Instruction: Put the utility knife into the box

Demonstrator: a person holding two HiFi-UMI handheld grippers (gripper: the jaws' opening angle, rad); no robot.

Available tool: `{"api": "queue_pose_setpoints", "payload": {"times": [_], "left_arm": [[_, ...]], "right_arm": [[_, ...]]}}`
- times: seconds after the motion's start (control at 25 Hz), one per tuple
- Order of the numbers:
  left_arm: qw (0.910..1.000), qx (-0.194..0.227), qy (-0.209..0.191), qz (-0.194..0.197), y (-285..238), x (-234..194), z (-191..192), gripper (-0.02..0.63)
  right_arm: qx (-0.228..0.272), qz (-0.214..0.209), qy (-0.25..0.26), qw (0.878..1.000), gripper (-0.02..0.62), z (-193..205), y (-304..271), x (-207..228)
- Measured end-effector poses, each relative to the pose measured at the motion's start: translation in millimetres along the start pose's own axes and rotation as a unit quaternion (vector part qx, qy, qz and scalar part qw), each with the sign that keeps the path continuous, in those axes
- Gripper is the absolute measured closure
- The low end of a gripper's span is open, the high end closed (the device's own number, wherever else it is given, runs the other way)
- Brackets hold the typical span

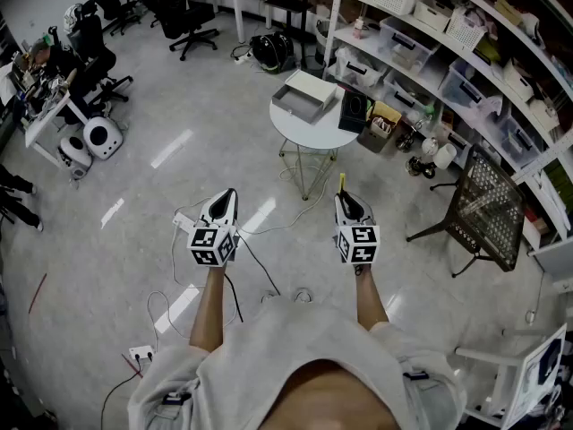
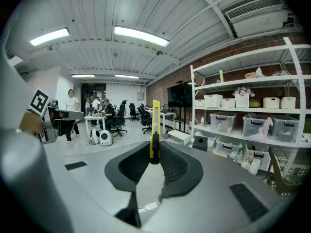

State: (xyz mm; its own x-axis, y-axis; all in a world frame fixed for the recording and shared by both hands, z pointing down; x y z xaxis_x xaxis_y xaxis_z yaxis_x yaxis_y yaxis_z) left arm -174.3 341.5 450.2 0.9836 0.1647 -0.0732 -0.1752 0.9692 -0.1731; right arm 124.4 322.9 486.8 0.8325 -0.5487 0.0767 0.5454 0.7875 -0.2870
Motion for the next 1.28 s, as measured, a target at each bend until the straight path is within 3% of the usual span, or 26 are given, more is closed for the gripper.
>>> {"api": "queue_pose_setpoints", "payload": {"times": [0.6,1.28], "left_arm": [[1.0000,0.003,-0.003,-0.002,-14,28,0,0.584],[0.9999,-0.009,0.001,-0.014,-30,72,23,0.584]], "right_arm": [[0.019,-0.003,-0.008,1.000,0.512,-4,9,28],[0.004,-0.042,0.016,0.999,0.512,5,7,48]]}}
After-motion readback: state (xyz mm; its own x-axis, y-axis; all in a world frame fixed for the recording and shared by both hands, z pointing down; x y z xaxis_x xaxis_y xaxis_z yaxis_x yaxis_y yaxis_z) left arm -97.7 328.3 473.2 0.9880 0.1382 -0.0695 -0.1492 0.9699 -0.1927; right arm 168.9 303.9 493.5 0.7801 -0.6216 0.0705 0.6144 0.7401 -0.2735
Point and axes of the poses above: the fingertips, and each gripper's own axes: y backward along the fingers, x to its right, z out of its underside, the point moved 2 cm from there along y, backward along the fingers, and after that the axes turned 11 degrees about -z, right-handed, at the moved point
